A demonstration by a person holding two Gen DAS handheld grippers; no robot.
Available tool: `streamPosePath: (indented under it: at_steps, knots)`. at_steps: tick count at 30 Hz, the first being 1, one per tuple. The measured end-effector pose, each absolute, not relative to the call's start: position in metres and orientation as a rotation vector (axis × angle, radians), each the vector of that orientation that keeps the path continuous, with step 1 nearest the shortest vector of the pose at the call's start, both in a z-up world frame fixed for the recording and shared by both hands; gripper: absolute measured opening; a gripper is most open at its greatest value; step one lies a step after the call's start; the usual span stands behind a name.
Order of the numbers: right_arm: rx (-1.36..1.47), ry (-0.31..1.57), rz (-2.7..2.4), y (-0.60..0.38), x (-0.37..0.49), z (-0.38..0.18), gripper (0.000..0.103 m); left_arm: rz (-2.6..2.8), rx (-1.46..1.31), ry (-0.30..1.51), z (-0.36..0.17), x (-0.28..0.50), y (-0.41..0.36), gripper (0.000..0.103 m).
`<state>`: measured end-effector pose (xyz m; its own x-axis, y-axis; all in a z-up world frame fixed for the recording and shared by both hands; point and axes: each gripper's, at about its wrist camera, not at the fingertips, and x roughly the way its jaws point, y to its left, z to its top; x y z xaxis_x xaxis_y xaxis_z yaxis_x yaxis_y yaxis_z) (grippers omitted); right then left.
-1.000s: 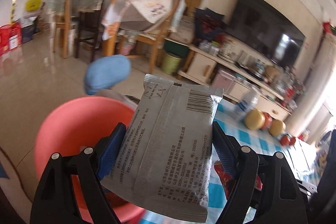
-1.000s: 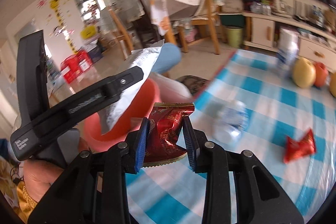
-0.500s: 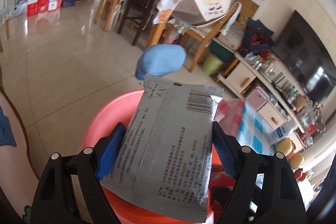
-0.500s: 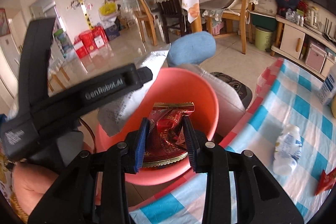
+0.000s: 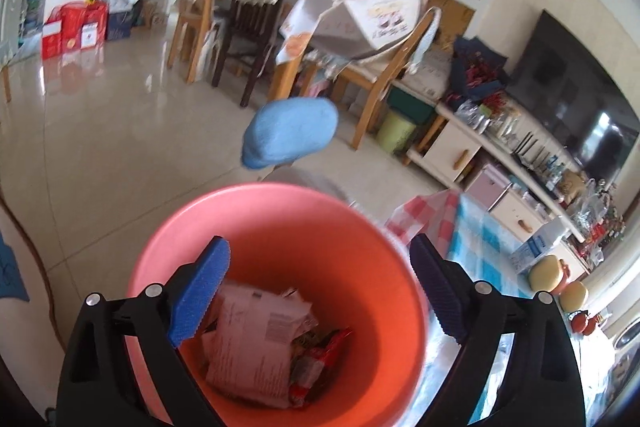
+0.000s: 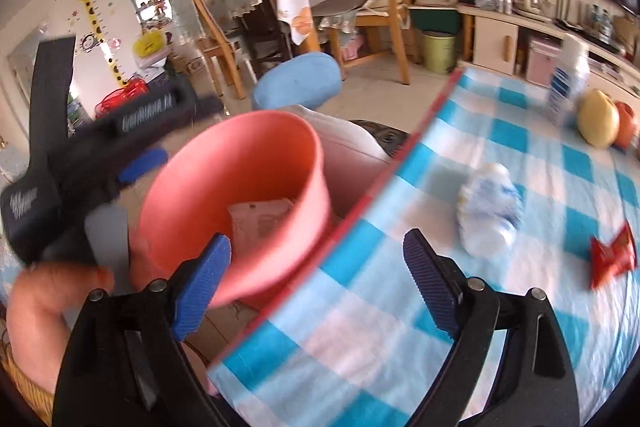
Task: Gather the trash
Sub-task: 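Open both tools over the pink bucket to drop the packet and wrapper, then move both tools back over the table toward the white bottle and red wrapper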
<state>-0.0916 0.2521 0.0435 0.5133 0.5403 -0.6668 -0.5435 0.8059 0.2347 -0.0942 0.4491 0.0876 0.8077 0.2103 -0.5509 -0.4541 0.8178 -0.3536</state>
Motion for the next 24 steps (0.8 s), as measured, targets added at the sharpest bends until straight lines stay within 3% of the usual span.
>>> streamPosePath:
  at_steps: [8,24]
  knots:
    - [-0.068,0.790,0.604,0.215,-0.131,0.024,0.092,0.264,-0.358,0.393,0.110,-0.089,0.405,0.092]
    - [-0.036,0.792,0.534,0.153,-0.152,0.017,0.094,0.148,-0.304,0.416,0.116,-0.070,0.350,0.093]
